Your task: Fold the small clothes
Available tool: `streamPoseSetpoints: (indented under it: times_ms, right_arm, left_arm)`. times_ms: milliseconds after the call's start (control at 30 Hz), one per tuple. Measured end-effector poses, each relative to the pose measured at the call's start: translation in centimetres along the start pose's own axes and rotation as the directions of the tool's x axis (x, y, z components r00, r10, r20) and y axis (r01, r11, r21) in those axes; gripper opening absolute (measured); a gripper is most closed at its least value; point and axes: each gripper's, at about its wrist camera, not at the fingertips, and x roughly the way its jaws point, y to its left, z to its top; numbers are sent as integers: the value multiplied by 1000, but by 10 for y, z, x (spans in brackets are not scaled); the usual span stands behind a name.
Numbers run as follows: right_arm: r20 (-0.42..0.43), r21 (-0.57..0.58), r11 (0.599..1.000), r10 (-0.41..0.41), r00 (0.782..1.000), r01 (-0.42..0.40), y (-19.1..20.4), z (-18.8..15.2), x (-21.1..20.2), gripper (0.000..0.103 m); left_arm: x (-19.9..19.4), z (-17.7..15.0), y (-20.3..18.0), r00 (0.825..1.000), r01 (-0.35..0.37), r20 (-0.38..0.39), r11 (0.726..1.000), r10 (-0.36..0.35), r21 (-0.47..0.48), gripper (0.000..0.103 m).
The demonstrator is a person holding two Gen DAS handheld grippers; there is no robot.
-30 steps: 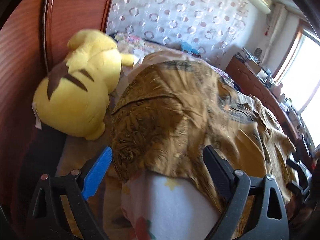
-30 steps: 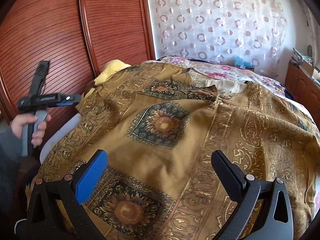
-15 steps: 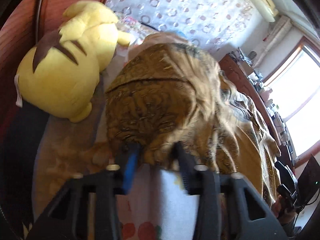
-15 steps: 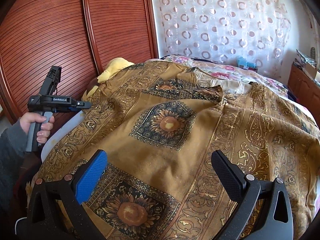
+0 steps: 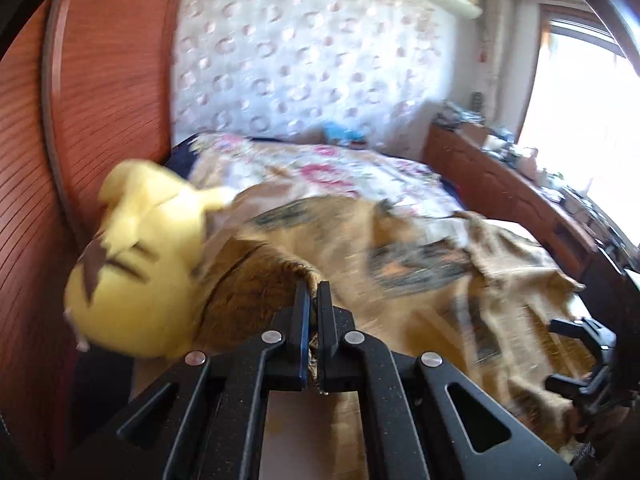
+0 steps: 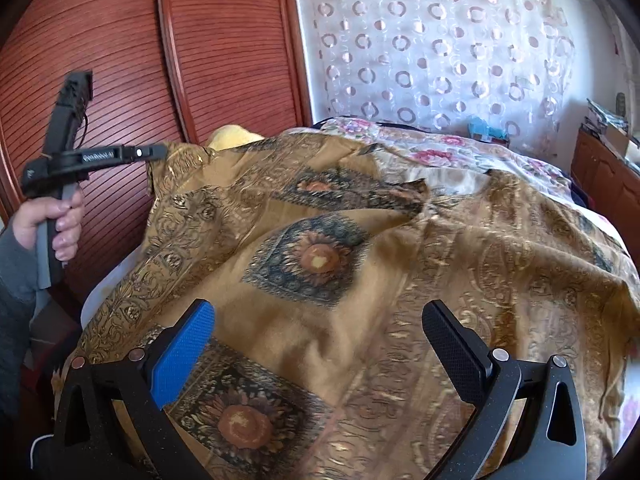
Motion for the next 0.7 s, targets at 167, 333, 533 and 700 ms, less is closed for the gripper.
streamPoseSetpoints:
  times_ms: [167,333,533,700]
  right_arm:
    - [24,38,999,-33,999,32,-21,-4,-16,103]
    - [28,63,997,-55,998,54,-30,-8,-24,103]
    - [35,49,998,-40,999,39,-26,-2,-21,97]
    - [41,1,1000,-4,999,4,-20,8,-15,84]
  left_arm:
    - [6,4,-61,992,122,-32,987,-119,104,4]
    - [-4,-16,-96,987,156,-68,975,-147,158,6]
    - [-27,-36,-85,994,98,-51,985,-92,139,24]
    - [-40,-54,-65,999,18,-31,996,-16,93,37]
